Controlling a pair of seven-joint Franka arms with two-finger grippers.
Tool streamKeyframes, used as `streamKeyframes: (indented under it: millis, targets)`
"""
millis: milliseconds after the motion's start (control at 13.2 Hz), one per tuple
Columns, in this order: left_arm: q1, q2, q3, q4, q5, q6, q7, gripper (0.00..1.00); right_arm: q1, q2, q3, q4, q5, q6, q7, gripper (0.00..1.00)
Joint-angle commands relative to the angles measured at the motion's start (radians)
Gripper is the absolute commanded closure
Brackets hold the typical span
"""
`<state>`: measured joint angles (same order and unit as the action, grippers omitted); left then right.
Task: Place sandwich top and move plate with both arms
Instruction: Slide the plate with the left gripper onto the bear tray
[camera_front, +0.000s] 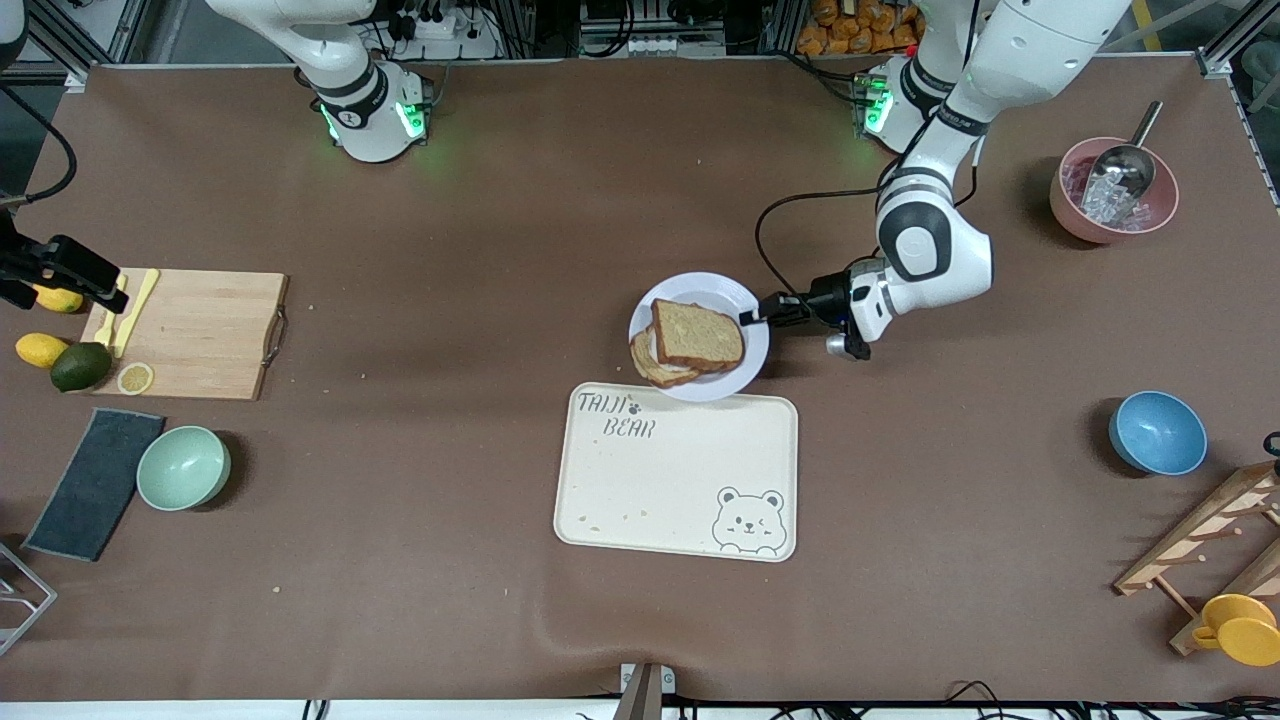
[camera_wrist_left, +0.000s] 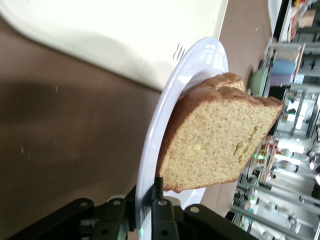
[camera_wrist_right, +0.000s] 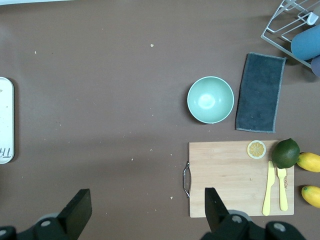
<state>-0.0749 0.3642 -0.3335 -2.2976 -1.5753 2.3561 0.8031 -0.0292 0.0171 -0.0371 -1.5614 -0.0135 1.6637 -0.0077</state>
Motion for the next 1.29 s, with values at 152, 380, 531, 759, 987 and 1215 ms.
streamKeyframes:
  millis: [152, 380, 531, 759, 987, 1215]
  targets:
    - [0.040, 0.018, 0.002, 0.119, -0.025, 0.023, -0.139, 1.00, -0.003, 0.010, 0.002, 0.035, 0.001, -0.019, 0.009, 0.00]
    - [0.038, 0.054, 0.002, 0.188, -0.025, 0.087, -0.191, 1.00, -0.011, 0.009, 0.000, 0.043, 0.010, -0.022, 0.011, 0.00]
    - [0.040, 0.077, 0.002, 0.227, -0.025, 0.127, -0.219, 1.00, -0.009, 0.009, -0.001, 0.043, 0.017, -0.024, 0.011, 0.00]
    - [0.037, 0.123, 0.004, 0.303, -0.022, 0.187, -0.277, 1.00, -0.009, 0.009, -0.003, 0.043, 0.015, -0.024, 0.011, 0.00]
    - [0.024, 0.174, 0.002, 0.389, -0.020, 0.247, -0.349, 1.00, -0.011, 0.007, -0.003, 0.043, 0.014, -0.024, 0.009, 0.00]
    - [0.020, 0.229, 0.002, 0.452, -0.020, 0.296, -0.364, 1.00, -0.017, 0.006, -0.003, 0.044, 0.015, -0.028, 0.005, 0.00]
